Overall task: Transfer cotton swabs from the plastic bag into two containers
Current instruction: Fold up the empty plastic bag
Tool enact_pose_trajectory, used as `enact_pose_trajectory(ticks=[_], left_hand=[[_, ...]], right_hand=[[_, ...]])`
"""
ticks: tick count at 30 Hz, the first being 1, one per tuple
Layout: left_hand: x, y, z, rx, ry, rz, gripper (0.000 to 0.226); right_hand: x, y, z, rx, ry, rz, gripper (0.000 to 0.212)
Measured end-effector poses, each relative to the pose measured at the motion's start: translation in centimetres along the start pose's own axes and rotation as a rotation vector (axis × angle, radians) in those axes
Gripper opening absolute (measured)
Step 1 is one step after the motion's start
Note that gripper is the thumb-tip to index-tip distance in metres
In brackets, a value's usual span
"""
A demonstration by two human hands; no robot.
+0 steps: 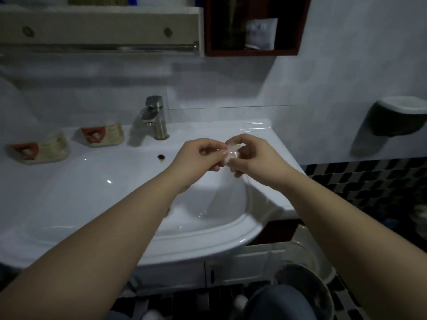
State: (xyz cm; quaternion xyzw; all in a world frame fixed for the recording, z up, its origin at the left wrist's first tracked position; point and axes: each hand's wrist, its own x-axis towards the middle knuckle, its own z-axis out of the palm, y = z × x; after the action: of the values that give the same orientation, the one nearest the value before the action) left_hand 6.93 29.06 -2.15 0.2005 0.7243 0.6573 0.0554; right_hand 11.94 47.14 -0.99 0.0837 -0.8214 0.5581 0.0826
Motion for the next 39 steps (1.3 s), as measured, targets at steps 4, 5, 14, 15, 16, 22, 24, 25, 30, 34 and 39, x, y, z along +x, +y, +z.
enact_pose_trajectory(ticks=[4,5,14,15,16,22,24,25,30,34,39], left_hand=[[0.4,0.8,4.2,0.011,0.012,0.022,0.012],[0.4,1.0,5.3,0.002,-0.006,0.029,0.012],[0.1,3.1,14.7,-0.058,-0.216,0.013,0.022],[0.1,3.2,15.9,-0.031,-0.211,0.019,0.022],[0.0,3.3,17.0,0.003,-0.202,0.024,0.021],[-0.6,2.5,22.9,0.351,-0.224,0.180,0.025],[-1.3,2.1,24.3,0.464,-0.250,0.239,0.028],[-1.5,1.8,24.9,0.520,-0.268,0.263,0.032],[-2.4,0.4,27.1,0.705,-0.334,0.356,0.040],[-2.9,-0.5,28.3,0.745,-0.356,0.371,0.042],[-3.0,-0.8,28.7,0.811,-0.377,0.407,0.047]], right_hand=[[-2.2,0.6,-3.6,0.044,0.024,0.020,0.031],[-2.8,0.7,-4.4,0.060,0.075,0.028,0.025],[-8.4,2.0,-12.0,0.061,0.337,0.077,0.007],[-9.1,2.2,-12.8,0.016,0.361,0.077,0.005],[-9.7,2.5,-13.6,-0.019,0.386,0.081,0.004],[-14.0,6.0,-18.4,-0.225,0.599,0.201,0.008],[-15.7,7.4,-19.5,-0.288,0.613,0.243,0.006],[-16.5,8.1,-19.9,-0.311,0.610,0.259,0.008],[-19.6,11.4,-20.6,-0.434,0.593,0.262,0.019],[-20.4,13.6,-20.5,-0.472,0.561,0.247,0.032],[-20.8,15.0,-20.4,-0.430,0.514,0.306,0.047]])
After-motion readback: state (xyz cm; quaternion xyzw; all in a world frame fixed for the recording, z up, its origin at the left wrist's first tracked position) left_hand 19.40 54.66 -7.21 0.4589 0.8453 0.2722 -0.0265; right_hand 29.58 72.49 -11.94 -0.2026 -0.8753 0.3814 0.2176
